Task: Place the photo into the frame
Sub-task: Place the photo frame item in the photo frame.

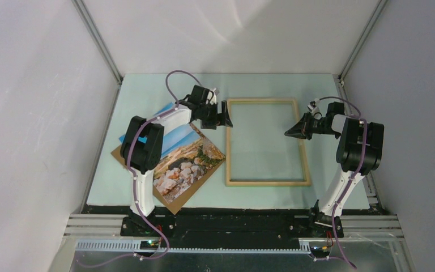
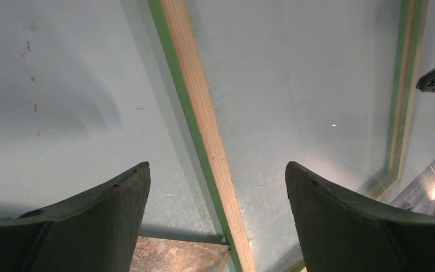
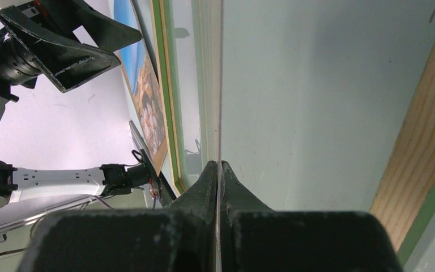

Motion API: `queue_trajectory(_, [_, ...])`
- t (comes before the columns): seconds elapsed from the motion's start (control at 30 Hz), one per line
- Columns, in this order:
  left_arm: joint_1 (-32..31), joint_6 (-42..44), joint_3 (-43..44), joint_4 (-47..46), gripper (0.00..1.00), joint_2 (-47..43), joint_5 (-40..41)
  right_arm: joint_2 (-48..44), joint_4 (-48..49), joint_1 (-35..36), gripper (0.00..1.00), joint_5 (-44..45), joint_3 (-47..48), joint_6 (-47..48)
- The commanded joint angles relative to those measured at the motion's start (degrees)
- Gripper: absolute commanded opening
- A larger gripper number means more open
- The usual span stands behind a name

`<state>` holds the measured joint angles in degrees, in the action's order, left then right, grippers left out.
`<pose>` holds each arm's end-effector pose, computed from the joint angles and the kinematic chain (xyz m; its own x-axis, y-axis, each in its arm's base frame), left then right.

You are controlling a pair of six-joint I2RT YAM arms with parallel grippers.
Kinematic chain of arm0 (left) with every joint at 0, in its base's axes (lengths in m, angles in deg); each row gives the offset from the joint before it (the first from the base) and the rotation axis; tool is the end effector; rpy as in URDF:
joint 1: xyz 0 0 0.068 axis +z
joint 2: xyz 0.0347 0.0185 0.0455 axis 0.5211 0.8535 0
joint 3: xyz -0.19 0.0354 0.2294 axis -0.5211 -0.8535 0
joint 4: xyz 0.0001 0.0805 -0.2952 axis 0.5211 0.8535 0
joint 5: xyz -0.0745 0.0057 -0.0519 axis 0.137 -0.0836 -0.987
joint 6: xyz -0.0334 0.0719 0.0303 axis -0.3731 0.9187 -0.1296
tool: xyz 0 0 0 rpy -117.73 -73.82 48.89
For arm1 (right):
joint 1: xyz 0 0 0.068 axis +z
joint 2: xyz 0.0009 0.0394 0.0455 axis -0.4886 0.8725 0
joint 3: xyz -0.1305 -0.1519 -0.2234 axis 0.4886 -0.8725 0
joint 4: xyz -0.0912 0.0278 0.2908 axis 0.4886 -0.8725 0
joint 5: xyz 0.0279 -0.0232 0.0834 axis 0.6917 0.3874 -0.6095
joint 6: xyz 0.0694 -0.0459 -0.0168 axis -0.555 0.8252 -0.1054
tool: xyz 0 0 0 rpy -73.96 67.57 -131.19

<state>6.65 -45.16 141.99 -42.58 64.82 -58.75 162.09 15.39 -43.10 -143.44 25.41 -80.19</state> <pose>0.4594 -0.2436 0.1572 -0.8971 -0.0204 -0.4413 0.2468 0.8054 -0.5389 0.4211 -0.0365 0.1149 -0.9210 0.2823 -0.2684 -0.0896 0.5171 0.8512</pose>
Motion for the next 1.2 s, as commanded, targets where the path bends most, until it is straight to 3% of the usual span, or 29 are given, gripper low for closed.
queue_trajectory(0.0, [-1.27,-1.62,-0.48,-2.05,0.93,0.19,0.49,-3.24,3.57,0.44,0.0,-1.7,-0.94,-1.22])
queue_trajectory(0.73, [-6.28,-7.36,-2.55,-3.72,0.81,2.66,8.08,-2.52,6.92,0.22,0.0,2.27,-3.27,-2.13])
queue_trajectory(1.17, [-10.6,-4.53,-1.16,-0.54,0.85,1.22,20.87,-3.24,6.18,0.81,0.09,7.11,-3.3,-1.21])
